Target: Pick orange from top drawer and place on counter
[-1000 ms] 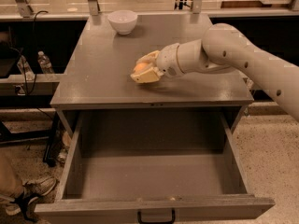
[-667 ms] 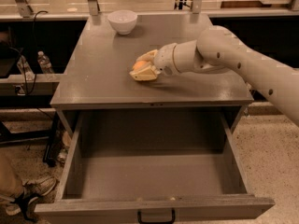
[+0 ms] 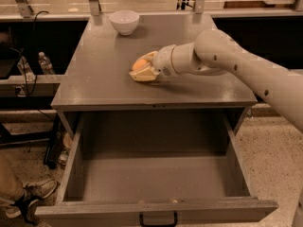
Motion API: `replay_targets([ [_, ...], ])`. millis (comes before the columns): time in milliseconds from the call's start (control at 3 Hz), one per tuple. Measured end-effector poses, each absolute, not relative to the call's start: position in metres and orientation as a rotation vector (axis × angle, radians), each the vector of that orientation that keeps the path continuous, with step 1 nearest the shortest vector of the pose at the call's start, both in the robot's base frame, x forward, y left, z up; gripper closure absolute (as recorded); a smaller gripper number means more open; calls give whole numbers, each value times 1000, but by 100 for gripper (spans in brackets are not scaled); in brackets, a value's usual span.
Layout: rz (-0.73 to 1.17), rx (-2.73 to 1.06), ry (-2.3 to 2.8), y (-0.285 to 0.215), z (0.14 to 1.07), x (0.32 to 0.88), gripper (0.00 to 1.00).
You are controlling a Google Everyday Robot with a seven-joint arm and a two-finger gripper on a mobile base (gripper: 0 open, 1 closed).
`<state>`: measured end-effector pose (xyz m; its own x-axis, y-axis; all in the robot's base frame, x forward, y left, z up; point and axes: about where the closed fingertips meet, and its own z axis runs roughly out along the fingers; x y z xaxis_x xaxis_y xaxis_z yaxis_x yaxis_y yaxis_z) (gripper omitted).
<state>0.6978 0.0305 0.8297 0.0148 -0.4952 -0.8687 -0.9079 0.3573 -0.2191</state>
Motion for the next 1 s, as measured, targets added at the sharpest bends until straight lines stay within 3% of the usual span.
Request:
replay_targets([
  [1000,531,-1283,1623,35,831,698,12],
])
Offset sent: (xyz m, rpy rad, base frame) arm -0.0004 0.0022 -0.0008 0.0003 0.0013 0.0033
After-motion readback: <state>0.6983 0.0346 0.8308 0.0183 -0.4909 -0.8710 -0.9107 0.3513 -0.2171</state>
